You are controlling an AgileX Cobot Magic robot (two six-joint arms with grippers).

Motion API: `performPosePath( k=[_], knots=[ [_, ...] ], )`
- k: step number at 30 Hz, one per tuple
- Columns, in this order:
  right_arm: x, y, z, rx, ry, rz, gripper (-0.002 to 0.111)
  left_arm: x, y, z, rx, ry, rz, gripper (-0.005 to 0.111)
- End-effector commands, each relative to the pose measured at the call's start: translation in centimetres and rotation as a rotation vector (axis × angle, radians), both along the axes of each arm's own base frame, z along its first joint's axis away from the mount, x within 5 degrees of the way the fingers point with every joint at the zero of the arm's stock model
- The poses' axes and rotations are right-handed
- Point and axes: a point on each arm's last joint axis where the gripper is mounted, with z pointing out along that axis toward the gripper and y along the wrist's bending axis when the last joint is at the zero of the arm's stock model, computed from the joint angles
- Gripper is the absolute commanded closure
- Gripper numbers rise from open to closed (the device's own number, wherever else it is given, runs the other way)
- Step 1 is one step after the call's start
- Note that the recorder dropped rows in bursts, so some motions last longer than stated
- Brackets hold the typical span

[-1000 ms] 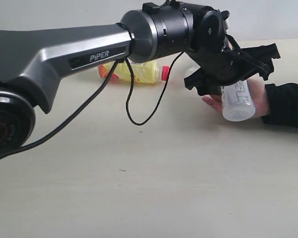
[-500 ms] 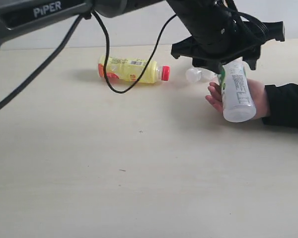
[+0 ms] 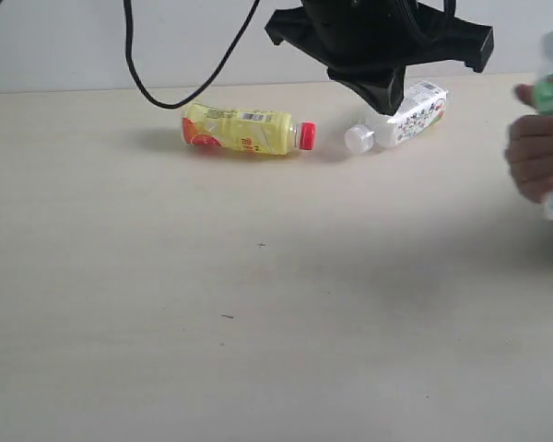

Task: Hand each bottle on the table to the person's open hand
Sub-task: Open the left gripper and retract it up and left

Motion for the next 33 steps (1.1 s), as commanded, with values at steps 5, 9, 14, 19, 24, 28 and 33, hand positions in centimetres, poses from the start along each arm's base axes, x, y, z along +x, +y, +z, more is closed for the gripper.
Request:
performPosePath(
  k=[5,9,14,19,24,28,33],
  knots=[
    [0.0,0.0,-0.2,-0.001,-0.001,-0.005,0.108,-1.7,3.0,2.0,0.087,-0.067,-0.093,0.107],
    [0.0,0.0,-0.2,-0.001,-0.001,-0.005,0.108,-3.0,5.3,1.2,0.159,-0.083,-0.116,0.107],
    [0.0,0.0,-0.2,-0.001,-0.001,-0.005,0.108,-3.1,10.3,1.1,0.17,-0.143,-0.05,0.107],
    [0.0,0.0,-0.2,-0.001,-0.001,-0.005,0.108,-2.5,15.9,0.3,0.194,-0.128,0.06,0.107],
    [0.0,0.0,-0.2,-0.001,-0.001,-0.005,0.108,-2.1,19.1,-0.2,0.188,-0.145,0.135,0.107],
    [0.0,0.0,-0.1,0.0,-0.009,-0.005,0.108,-1.8,20.1,0.1,0.166,-0.171,0.174,0.107],
    [0.0,0.0,-0.1,0.0,-0.007,-0.005,0.108,-1.7,20.0,0.1,0.155,-0.179,0.176,0.107]
  ],
)
